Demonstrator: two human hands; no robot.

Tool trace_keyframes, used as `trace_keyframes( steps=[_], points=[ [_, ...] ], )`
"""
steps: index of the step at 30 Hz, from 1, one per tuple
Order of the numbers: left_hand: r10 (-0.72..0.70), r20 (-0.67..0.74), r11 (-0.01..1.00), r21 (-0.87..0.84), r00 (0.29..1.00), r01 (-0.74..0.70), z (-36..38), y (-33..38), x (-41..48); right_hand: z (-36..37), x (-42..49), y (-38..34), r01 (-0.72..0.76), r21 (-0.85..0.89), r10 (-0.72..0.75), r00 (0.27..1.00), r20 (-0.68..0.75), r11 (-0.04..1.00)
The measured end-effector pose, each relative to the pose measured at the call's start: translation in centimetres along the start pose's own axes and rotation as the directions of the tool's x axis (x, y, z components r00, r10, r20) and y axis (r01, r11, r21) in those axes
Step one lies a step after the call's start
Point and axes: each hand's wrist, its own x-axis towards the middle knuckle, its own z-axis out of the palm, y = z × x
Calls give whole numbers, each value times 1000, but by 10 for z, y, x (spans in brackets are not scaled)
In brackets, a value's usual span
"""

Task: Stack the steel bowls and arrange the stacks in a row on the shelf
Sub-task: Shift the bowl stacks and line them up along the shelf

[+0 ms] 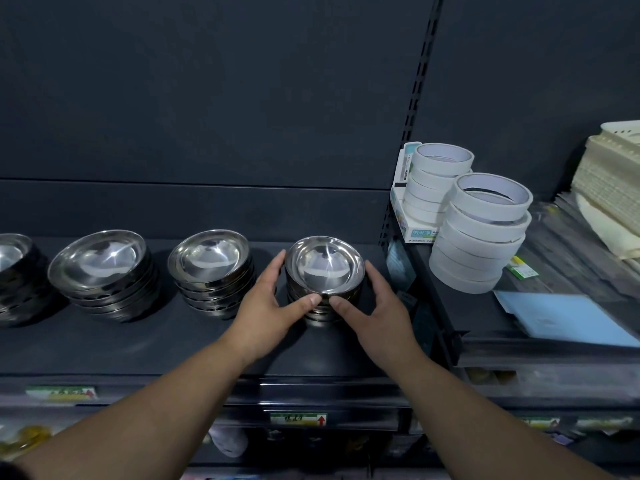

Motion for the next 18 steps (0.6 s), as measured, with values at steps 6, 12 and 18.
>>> trace_keyframes(
  steps=[6, 12, 18],
  points=[
    [-6, 19, 1000, 4, 1000, 6, -1, 0, -3, 1, -3, 7, 10, 0, -10, 1000, -12, 1000],
    [3, 12, 1000, -6, 1000, -3, 3, 0, -5, 0, 1, 7, 33, -8, -33, 999, -9, 999],
    [12, -1, 1000, 5, 1000, -12, 3, -3, -5, -1, -1, 6, 21, -9, -21, 1000, 4, 1000]
  ],
)
